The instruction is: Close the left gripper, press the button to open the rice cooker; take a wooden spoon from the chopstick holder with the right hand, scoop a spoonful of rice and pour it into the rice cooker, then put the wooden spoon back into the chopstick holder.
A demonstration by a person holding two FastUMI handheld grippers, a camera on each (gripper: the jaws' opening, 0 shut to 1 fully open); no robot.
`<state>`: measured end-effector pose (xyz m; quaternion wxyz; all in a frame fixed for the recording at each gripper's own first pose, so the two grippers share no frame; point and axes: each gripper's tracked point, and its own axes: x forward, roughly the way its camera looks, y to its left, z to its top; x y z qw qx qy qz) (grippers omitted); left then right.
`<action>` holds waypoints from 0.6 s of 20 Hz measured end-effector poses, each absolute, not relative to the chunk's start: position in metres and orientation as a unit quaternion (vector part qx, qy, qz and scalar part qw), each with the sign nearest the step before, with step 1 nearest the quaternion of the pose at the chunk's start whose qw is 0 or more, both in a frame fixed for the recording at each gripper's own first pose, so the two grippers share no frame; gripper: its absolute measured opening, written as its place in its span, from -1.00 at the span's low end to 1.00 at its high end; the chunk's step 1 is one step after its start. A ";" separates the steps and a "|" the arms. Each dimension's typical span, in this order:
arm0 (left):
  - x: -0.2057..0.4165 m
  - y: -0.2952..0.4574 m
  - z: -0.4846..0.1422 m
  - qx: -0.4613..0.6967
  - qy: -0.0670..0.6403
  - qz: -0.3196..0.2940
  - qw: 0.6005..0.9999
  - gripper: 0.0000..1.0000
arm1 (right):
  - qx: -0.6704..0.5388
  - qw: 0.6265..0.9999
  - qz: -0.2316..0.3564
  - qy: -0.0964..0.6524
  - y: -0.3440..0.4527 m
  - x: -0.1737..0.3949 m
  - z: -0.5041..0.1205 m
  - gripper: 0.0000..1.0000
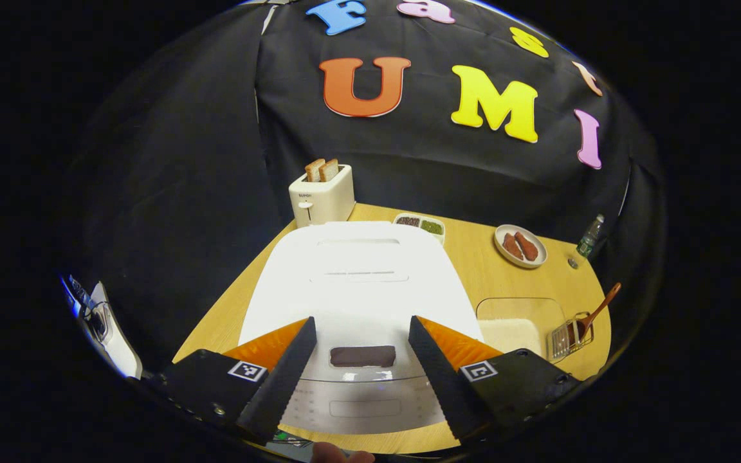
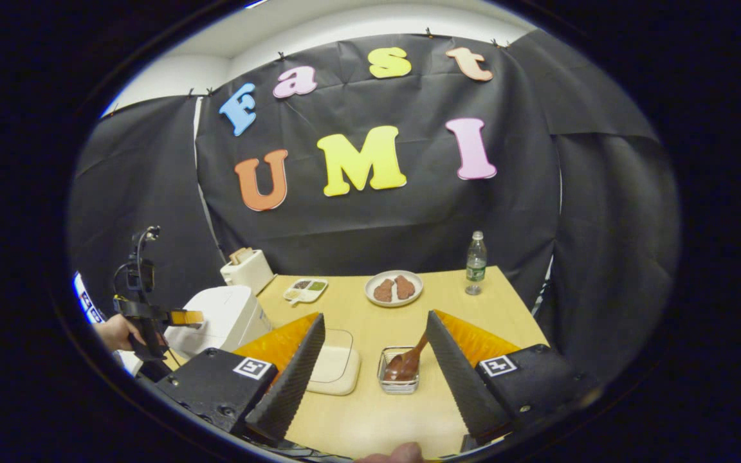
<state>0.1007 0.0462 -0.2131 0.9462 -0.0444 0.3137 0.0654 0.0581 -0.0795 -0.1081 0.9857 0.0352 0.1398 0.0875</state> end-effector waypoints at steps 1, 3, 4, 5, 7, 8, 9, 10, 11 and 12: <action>0.098 0.042 -0.197 -0.047 0.295 0.060 0.953 0.87 | 0.031 0.988 0.080 0.129 -0.081 0.057 -0.099 1.00; 0.090 0.034 -0.157 -0.047 0.245 0.045 0.967 0.87 | 0.021 0.991 0.071 0.114 -0.076 0.046 -0.087 1.00; 0.080 0.030 -0.135 -0.046 0.219 0.037 0.974 0.87 | 0.018 0.992 0.068 0.106 -0.070 0.038 -0.079 1.00; 0.069 0.027 -0.113 -0.046 0.195 0.030 0.979 0.87 | 0.014 0.993 0.062 0.096 -0.067 0.030 -0.072 1.00; 0.038 0.017 -0.074 -0.052 0.157 0.014 0.986 0.87 | 0.004 0.996 0.048 0.075 -0.059 0.008 -0.057 0.94; 0.015 0.015 -0.057 -0.053 0.141 0.008 0.989 0.87 | 0.000 0.997 0.040 0.065 -0.057 -0.012 -0.048 0.94; -0.005 0.011 -0.044 -0.051 0.127 0.001 0.991 0.87 | -0.001 0.998 0.037 0.056 -0.052 -0.027 -0.039 1.00; -0.026 0.009 -0.029 -0.050 0.111 -0.005 0.993 0.87 | -0.001 0.998 0.034 0.045 -0.045 -0.043 -0.031 0.94; -0.044 0.005 -0.018 -0.051 0.098 -0.011 0.994 0.87 | -0.002 0.999 0.028 0.033 -0.042 -0.058 -0.023 1.00; -0.061 0.002 -0.012 -0.058 0.090 -0.015 0.994 0.87 | -0.004 0.999 0.022 0.024 -0.040 -0.073 -0.018 1.00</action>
